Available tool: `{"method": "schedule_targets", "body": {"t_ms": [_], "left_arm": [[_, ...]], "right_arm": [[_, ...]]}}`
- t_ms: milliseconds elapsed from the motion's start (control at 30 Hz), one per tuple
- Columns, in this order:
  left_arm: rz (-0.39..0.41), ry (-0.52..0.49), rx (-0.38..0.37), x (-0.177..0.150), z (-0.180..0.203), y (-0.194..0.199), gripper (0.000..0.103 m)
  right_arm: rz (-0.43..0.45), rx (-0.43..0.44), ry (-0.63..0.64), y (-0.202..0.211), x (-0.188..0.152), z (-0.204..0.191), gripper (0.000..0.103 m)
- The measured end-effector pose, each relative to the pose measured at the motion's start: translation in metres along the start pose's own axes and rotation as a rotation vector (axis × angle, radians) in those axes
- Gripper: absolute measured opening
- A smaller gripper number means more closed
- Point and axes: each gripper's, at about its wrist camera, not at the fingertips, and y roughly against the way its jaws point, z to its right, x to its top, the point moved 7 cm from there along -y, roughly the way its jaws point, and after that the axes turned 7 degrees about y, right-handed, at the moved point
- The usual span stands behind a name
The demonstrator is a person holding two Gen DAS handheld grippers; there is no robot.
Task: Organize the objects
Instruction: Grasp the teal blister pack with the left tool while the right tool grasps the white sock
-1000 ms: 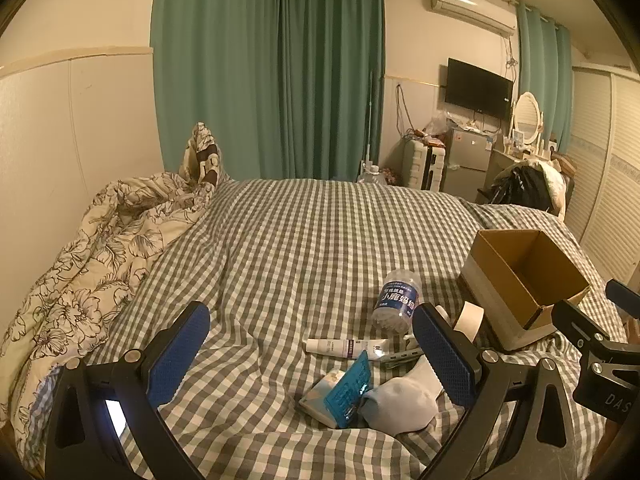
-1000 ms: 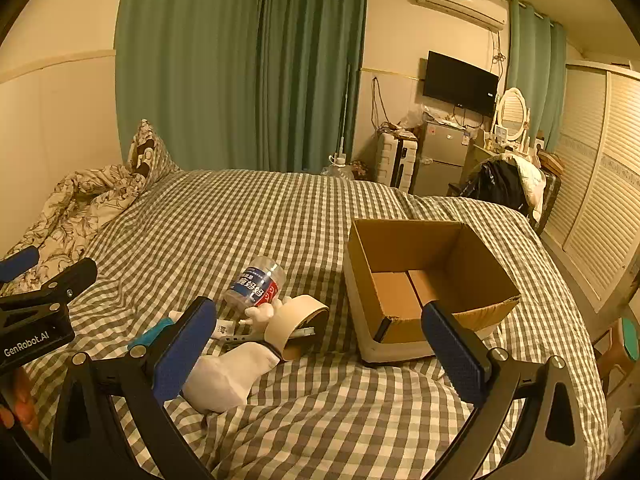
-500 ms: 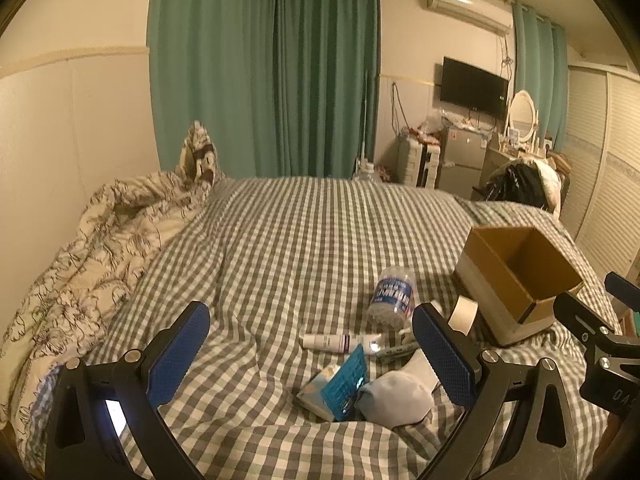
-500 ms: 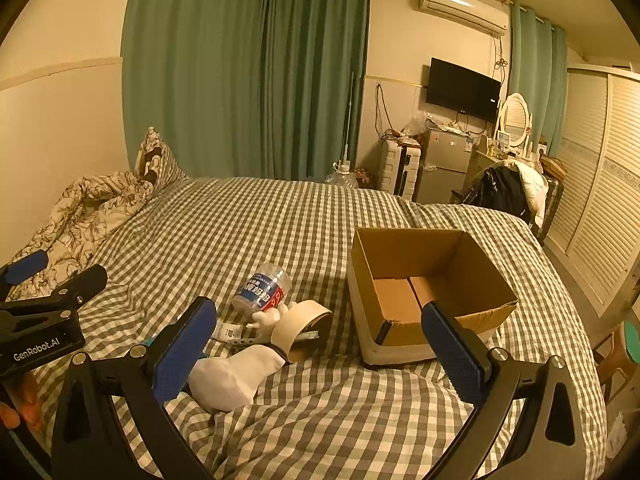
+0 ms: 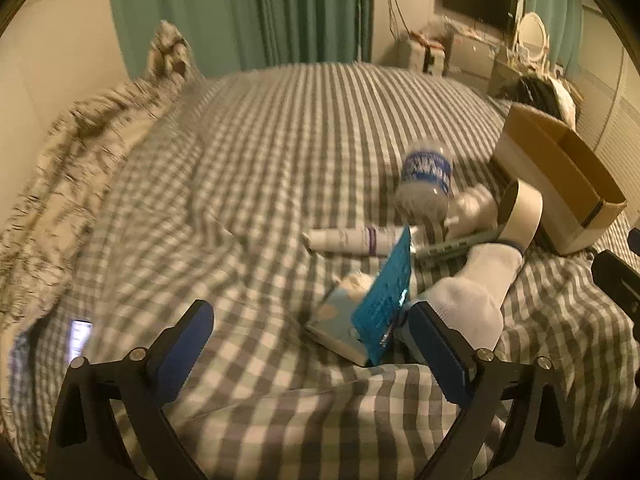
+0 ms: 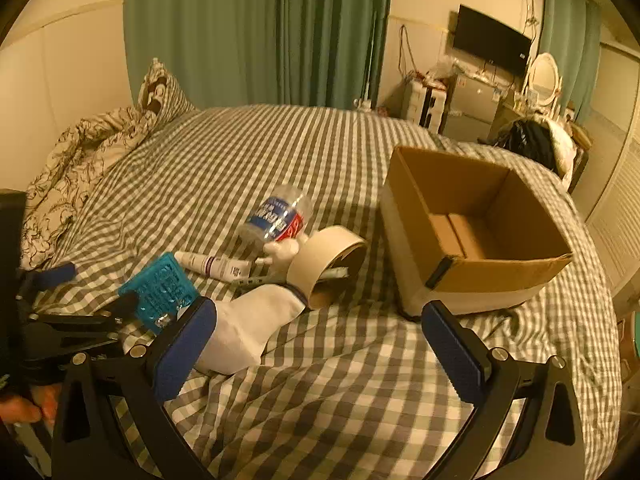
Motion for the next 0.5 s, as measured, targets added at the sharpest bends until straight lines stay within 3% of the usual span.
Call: {"method": "schedule_targets", "body": {"t_ms": [67,167,233,267,333,367,500], "left_arm": [[-0.021,-0.004,-0.034,-0.001,0.007,-0.008,0.093],[-0.074,-0.031,-0.112,-0.004,0.022,-0.019,0.073],[-0.109,-0.061,-0.157,-0.009,0.031,-0.024,0.053],[-0.116,-0.066,-0.175,-0.011,0.034,-0.025,0.049],[-0.129,-0.066,-0.221,-0.013,0.036,-0.023,0.024],[-0.135,-0.062,-0.239,-0.014,0.037,-0.022,0.017],[-0.072,-0.035,-0.269,-0.007,0.029,-0.002,0.008]], "right_arm": [[-0.022,0.016,-0.003,-0.008,-0.003,-0.002,0.103],[-0.053,0.030,-0.011,-0.017,-0.005,-0.003,0.103],[-0.076,0.032,-0.015,-0.023,-0.006,-0.004,0.103],[-0.085,0.034,-0.014,-0.025,-0.007,-0.005,0.103],[-0.106,0.035,-0.002,-0.032,-0.008,-0.010,0.103],[-0.119,0.036,0.009,-0.035,-0.009,-0.013,0.103],[-0.152,0.066,0.032,-0.043,-0.012,-0.027,0.103]]}}
